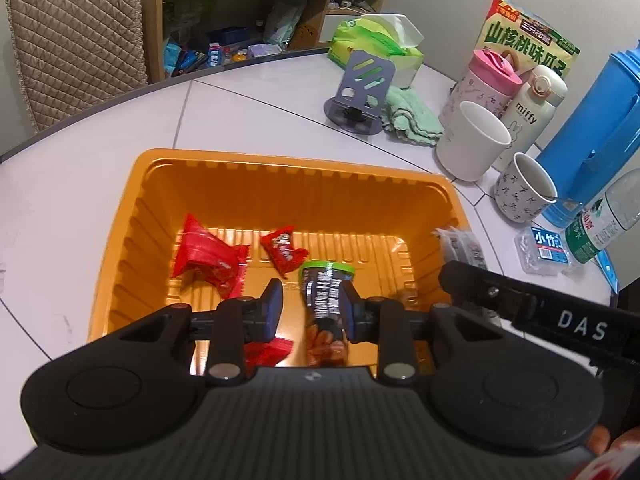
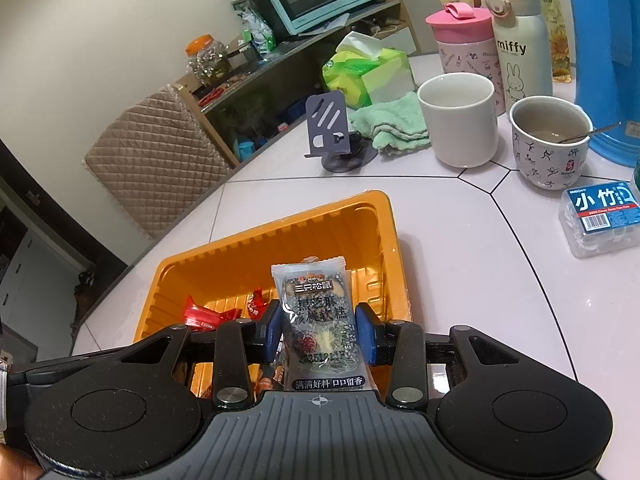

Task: Organize snacks
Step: 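Carry both snack bags over the orange tray and open both grippers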

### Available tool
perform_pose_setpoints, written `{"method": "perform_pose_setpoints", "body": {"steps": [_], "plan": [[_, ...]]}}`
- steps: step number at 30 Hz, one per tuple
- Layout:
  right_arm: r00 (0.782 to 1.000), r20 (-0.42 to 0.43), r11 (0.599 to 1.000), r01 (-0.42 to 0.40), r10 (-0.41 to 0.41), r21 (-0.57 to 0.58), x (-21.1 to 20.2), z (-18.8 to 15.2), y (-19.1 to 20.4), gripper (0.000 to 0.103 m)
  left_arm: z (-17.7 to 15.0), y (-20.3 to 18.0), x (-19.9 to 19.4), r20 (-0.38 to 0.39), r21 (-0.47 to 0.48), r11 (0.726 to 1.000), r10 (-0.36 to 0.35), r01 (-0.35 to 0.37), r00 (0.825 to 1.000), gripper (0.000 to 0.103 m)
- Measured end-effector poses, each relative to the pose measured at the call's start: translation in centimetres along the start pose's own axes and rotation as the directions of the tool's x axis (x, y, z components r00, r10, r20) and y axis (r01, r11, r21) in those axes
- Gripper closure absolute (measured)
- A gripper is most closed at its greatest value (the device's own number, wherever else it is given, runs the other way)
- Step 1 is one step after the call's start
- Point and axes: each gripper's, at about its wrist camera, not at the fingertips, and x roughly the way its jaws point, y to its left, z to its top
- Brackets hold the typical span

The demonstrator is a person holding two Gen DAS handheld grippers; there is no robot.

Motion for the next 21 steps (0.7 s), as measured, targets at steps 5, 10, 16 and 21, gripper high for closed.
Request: {"method": "perform_pose_setpoints", "body": {"steps": [5,10,16,21], "plan": [[1.0,-0.009,1.0,0.005,-0.005,-0.002,0.4,0.0,0.2,0.064,-0.2,0.9,-0.7,0.013,0.019,0.999,0.025,-0.025,1.0,0.076],[1.0,-0.012,1.0,0.017,-0.018,-0.007,0.9,0.0,0.4,0.064,-0.4,1.9,-1.0,0.012,0.018,0.999,0.044,-0.044,0.999,0.076],[0.999,-0.01,0.999,0.035,-0.035,-0.023,1.6,0.2,0.8,0.063,-0.5,2.7,-1.3,0.012,0.014,0.998,0.056,-0.056,0.998,0.074],[0.999,0.0,0.999,0.048,-0.048,-0.018,1.8,0.4,0.8,0.058,-0.7,3.0,-1.7,0.018,0.022,0.997,0.072,-0.072,0.997,0.066]]}}
